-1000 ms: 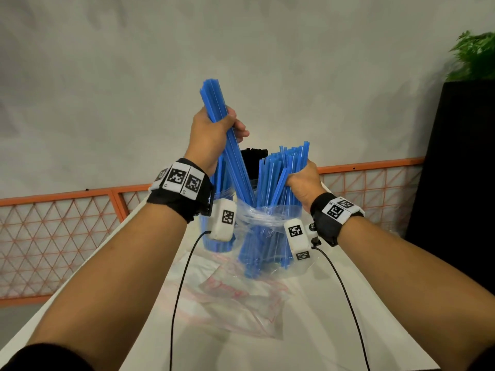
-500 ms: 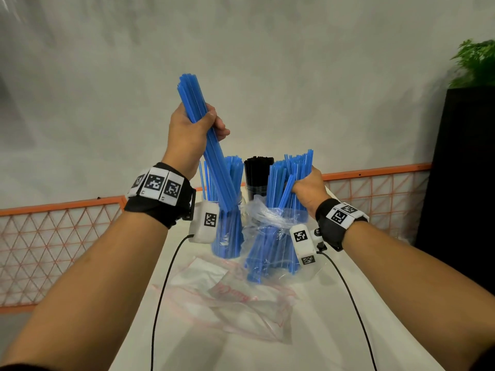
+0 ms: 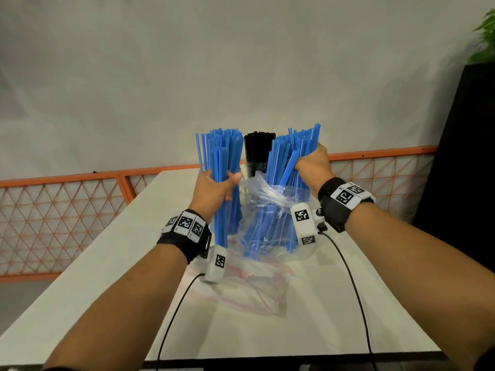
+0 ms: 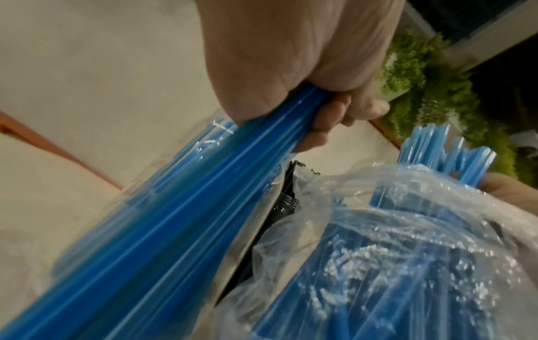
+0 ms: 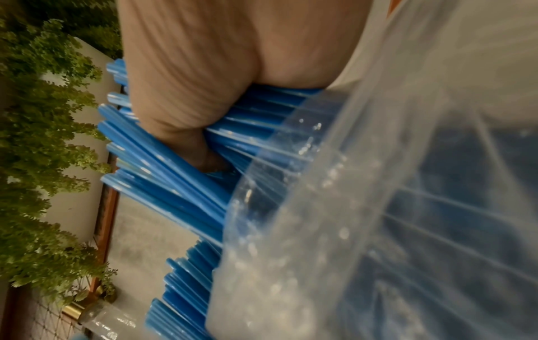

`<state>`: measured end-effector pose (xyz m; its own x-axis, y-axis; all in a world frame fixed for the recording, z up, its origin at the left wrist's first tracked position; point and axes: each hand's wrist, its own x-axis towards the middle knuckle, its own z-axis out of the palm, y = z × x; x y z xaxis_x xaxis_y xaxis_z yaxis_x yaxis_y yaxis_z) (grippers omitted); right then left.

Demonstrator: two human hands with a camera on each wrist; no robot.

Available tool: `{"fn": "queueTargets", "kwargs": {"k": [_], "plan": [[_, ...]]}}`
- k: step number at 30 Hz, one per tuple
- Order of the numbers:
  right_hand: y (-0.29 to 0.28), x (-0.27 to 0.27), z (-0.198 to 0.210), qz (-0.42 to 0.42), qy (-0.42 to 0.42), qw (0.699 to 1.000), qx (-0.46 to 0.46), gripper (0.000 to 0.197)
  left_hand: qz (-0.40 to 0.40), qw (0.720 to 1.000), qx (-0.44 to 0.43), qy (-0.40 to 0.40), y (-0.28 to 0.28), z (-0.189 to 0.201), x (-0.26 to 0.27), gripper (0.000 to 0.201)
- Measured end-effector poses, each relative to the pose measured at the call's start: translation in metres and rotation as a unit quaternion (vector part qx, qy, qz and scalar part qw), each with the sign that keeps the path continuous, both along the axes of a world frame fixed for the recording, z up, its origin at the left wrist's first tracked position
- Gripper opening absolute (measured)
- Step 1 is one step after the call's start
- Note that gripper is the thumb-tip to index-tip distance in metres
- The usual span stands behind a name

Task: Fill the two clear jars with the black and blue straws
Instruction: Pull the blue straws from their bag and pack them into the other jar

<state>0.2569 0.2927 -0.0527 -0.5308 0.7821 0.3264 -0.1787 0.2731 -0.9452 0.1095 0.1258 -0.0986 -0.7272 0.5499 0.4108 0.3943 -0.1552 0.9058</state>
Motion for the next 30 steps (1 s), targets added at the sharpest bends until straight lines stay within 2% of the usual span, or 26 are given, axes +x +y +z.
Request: {"fn": "queueTargets", "kwargs": {"k": [7, 12, 17, 19, 21, 24, 26, 28, 30], "plan": [[0.005, -0.003, -0.004, 0.009, 0.010, 1.000, 0.004, 0.033, -0.038, 0.998, 0.024, -0.043, -0.002, -0.011, -0.005, 0.019], [0.005, -0.004, -0.006, 0.010, 0.019, 1.000, 0.012, 0.035, -0.010, 0.995, 0.035, -0.089, 0.002, -0.028, -0.014, 0.018], [0.005, -0.003, -0.006, 0.011, 0.022, 1.000, 0.016, 0.035, -0.005, 0.994, 0.025, -0.107, 0.001, -0.031, -0.014, 0.026], [0.004, -0.003, -0.005, 0.011, 0.024, 1.000, 0.014, 0.035, -0.003, 0.996, 0.024, -0.084, -0.005, -0.012, -0.013, 0.032], [0.004, -0.003, -0.005, 0.014, 0.026, 1.000, 0.011, 0.035, 0.020, 0.998, 0.044, -0.031, -0.013, 0.026, -0.014, 0.040], [0.004, -0.003, -0.005, 0.018, 0.023, 1.000, 0.005, 0.036, 0.020, 0.985, 0.172, 0.015, -0.023, 0.092, -0.023, 0.039], [0.004, -0.003, -0.004, 0.017, 0.023, 1.000, 0.002, 0.036, 0.003, 0.971, 0.237, 0.028, -0.021, 0.123, -0.030, 0.033], [0.004, -0.003, -0.004, 0.018, 0.024, 1.000, 0.004, 0.035, 0.001, 0.974, 0.223, 0.035, -0.013, 0.128, -0.036, 0.027], [0.004, -0.003, -0.004, 0.018, 0.021, 1.000, 0.004, 0.035, 0.011, 0.989, 0.144, 0.045, -0.001, 0.111, -0.042, 0.029]]}}
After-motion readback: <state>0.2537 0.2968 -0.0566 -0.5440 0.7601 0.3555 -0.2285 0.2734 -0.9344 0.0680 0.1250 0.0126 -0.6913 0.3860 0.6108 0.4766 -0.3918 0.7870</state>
